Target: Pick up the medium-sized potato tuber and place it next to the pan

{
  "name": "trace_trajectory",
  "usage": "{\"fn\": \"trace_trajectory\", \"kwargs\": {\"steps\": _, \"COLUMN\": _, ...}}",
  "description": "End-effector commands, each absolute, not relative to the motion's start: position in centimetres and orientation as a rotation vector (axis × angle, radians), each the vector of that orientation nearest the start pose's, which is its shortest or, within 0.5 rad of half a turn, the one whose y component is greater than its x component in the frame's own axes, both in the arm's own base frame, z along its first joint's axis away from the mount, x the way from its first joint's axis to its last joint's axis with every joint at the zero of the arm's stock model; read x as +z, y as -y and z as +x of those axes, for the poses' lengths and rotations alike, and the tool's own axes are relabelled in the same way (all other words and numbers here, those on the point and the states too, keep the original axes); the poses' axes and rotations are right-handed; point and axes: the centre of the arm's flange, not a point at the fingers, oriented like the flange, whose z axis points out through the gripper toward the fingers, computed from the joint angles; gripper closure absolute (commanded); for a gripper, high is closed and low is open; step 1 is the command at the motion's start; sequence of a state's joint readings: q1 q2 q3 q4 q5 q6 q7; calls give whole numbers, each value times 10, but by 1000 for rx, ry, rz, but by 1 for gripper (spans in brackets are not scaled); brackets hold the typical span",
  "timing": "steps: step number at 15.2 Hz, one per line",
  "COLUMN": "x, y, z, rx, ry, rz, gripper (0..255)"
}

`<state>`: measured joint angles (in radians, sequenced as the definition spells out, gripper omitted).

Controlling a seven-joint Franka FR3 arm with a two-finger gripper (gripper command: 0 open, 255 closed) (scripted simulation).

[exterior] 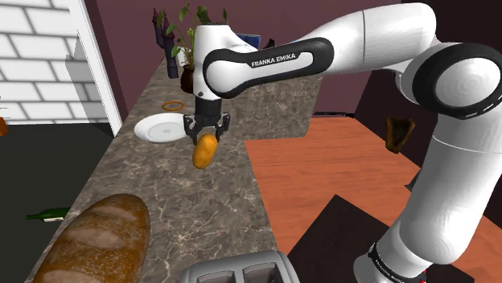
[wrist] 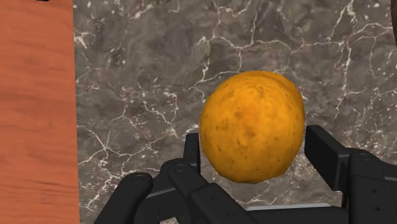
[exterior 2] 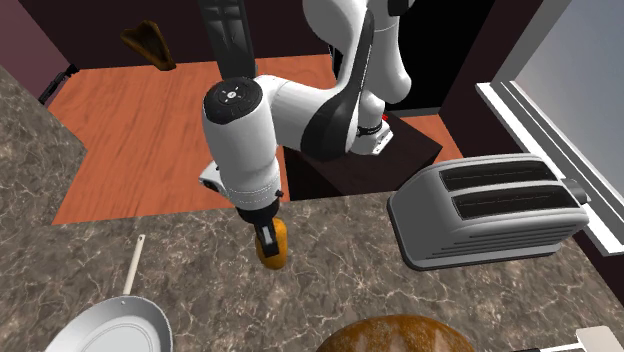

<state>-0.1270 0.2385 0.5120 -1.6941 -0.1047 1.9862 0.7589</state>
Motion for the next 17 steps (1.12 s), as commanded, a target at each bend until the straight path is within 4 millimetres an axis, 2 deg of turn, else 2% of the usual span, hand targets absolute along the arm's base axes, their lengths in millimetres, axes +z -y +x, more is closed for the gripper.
{"fn": "trace_trajectory", "kwargs": {"steps": 1, "x": 477, "y": -191, "z": 612, "rx": -96, "ry": -538, "rz": -3031, "gripper": 255}}
{"fn": "trace_trajectory", "kwargs": {"steps": 9, "x": 477, "y": -116, "z": 683, "rx": -96, "ry": -538, "rz": -3031, "gripper": 255}}
{"fn": "trace_trajectory", "kwargs": {"steps": 17, "x": 435, "y": -116, "z": 683, "rx": -96, "ry": -538, "rz": -3031, "gripper": 255}}
